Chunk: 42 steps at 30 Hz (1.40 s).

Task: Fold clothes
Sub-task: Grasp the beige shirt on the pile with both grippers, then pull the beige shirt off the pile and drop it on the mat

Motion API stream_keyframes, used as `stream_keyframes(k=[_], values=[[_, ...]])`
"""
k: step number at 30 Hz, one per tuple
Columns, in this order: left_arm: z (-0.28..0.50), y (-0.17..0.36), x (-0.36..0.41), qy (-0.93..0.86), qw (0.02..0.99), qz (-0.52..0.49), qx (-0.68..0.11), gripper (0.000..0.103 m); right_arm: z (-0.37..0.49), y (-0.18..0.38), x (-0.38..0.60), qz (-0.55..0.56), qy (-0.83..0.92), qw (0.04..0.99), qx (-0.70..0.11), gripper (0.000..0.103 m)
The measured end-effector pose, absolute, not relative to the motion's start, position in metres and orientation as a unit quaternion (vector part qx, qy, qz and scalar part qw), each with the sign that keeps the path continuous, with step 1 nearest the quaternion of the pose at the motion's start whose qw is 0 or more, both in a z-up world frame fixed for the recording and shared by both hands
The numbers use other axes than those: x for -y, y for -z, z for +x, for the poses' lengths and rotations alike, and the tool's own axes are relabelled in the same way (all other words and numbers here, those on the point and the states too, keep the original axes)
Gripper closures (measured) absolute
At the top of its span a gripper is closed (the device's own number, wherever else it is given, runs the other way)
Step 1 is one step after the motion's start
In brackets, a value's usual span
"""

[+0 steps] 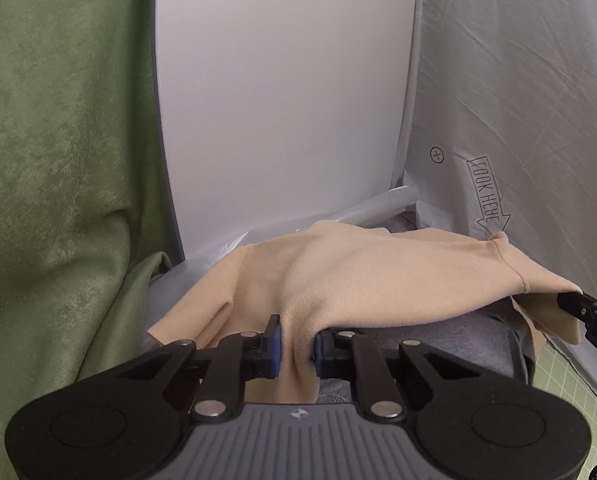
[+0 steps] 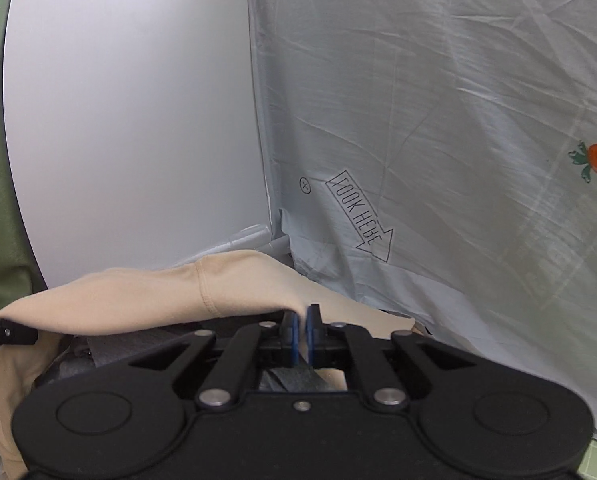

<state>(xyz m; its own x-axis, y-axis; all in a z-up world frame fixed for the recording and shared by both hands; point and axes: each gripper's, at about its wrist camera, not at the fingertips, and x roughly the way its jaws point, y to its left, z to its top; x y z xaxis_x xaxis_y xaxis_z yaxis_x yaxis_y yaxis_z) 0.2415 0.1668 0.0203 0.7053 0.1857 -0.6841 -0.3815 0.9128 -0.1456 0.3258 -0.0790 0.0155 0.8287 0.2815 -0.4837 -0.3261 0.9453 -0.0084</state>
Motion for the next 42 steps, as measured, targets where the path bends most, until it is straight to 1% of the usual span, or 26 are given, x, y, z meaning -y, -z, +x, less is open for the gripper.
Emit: stream_keyframes(k=[7, 11, 14, 16, 18, 19, 21, 23, 24, 25, 26, 27, 28, 30, 32, 33, 34, 35, 36, 37, 38, 39, 42], values=[[0.190, -0.065, -0.126, -0.105, 0.936, -0.132, -0.310, 0.087, 0.266, -0.054, 0.130, 0.009, -0.113, 0.973, -0.201, 0.099], [0.150, -0.088, -0.074, -0.048, 0.946, -0.122, -0.296, 0.087, 0.219, -0.074, 0.176, 0.025, -0.077, 0.982, -0.169, 0.099], [0.120, -0.093, -0.026, 0.005, 0.945, -0.119, -0.303, 0.087, 0.173, -0.081, 0.225, 0.029, -0.035, 0.987, -0.153, 0.099], [0.097, -0.085, 0.017, 0.048, 0.939, -0.113, -0.322, 0.087, 0.141, -0.079, 0.261, 0.027, -0.002, 0.988, -0.151, 0.099], [0.078, -0.067, 0.059, 0.090, 0.926, -0.110, -0.349, 0.086, 0.110, -0.072, 0.302, 0.019, 0.037, 0.987, -0.156, 0.099], [0.069, -0.053, 0.080, 0.112, 0.916, -0.111, -0.370, 0.079, 0.095, -0.066, 0.322, 0.020, 0.058, 0.985, -0.164, 0.099], [0.050, -0.024, 0.121, 0.153, 0.891, -0.106, -0.414, 0.077, 0.067, -0.046, 0.367, 0.023, 0.110, 0.975, -0.189, 0.097], [0.028, -0.003, 0.154, 0.180, 0.873, -0.084, -0.446, 0.078, 0.049, -0.017, 0.407, 0.007, 0.166, 0.949, -0.269, 0.087], [0.017, 0.003, 0.166, 0.185, 0.870, -0.067, -0.452, 0.074, 0.038, 0.000, 0.428, 0.004, 0.202, 0.926, -0.318, 0.082], [0.007, 0.009, 0.177, 0.191, 0.867, -0.051, -0.458, 0.066, 0.024, 0.013, 0.447, 0.020, 0.226, 0.910, -0.346, 0.077], [0.000, 0.012, 0.182, 0.186, 0.867, -0.046, -0.460, 0.062, 0.009, 0.023, 0.465, 0.043, 0.246, 0.897, -0.364, 0.076], [-0.005, 0.013, 0.183, 0.177, 0.869, -0.046, -0.460, 0.055, -0.007, 0.030, 0.480, 0.071, 0.254, 0.889, -0.374, 0.070], [-0.007, 0.016, 0.183, 0.162, 0.871, -0.051, -0.461, 0.051, -0.020, 0.034, 0.492, 0.097, 0.260, 0.884, -0.376, 0.063], [-0.003, 0.018, 0.177, 0.131, 0.874, -0.053, -0.465, 0.049, -0.040, 0.042, 0.503, 0.121, 0.260, 0.879, -0.380, 0.059], [0.002, 0.021, 0.171, 0.101, 0.876, -0.047, -0.470, 0.045, -0.049, 0.047, 0.505, 0.126, 0.253, 0.879, -0.384, 0.052], [0.005, 0.023, 0.168, 0.088, 0.876, -0.040, -0.473, 0.039, -0.051, 0.049, 0.503, 0.127, 0.250, 0.880, -0.384, 0.040], [0.008, 0.025, 0.164, 0.071, 0.875, -0.034, -0.477, 0.037, -0.052, 0.049, 0.501, 0.129, 0.248, 0.881, -0.382, 0.027], [0.011, 0.028, 0.159, 0.054, 0.873, -0.029, -0.483, 0.036, -0.051, 0.049, 0.499, 0.130, 0.247, 0.882, -0.380, 0.022], [0.013, 0.031, 0.153, 0.043, 0.871, -0.029, -0.489, 0.034, -0.051, 0.050, 0.494, 0.129, 0.244, 0.884, -0.377, 0.014], [0.014, 0.034, 0.147, 0.034, 0.869, -0.030, -0.493, 0.031, -0.052, 0.050, 0.488, 0.127, 0.240, 0.887, -0.374, 0.003], [0.014, 0.036, 0.141, 0.029, 0.867, -0.032, -0.496, 0.028, -0.051, 0.052, 0.482, 0.121, 0.236, 0.891, -0.370, 0.000], [0.013, 0.039, 0.134, 0.025, 0.867, -0.035, -0.497, 0.021, -0.049, 0.054, 0.475, 0.113, 0.232, 0.895, -0.365, 0.000], [0.018, 0.046, 0.119, 0.027, 0.863, -0.032, -0.504, 0.013, -0.041, 0.059, 0.449, 0.101, 0.237, 0.896, -0.362, 0.000]])
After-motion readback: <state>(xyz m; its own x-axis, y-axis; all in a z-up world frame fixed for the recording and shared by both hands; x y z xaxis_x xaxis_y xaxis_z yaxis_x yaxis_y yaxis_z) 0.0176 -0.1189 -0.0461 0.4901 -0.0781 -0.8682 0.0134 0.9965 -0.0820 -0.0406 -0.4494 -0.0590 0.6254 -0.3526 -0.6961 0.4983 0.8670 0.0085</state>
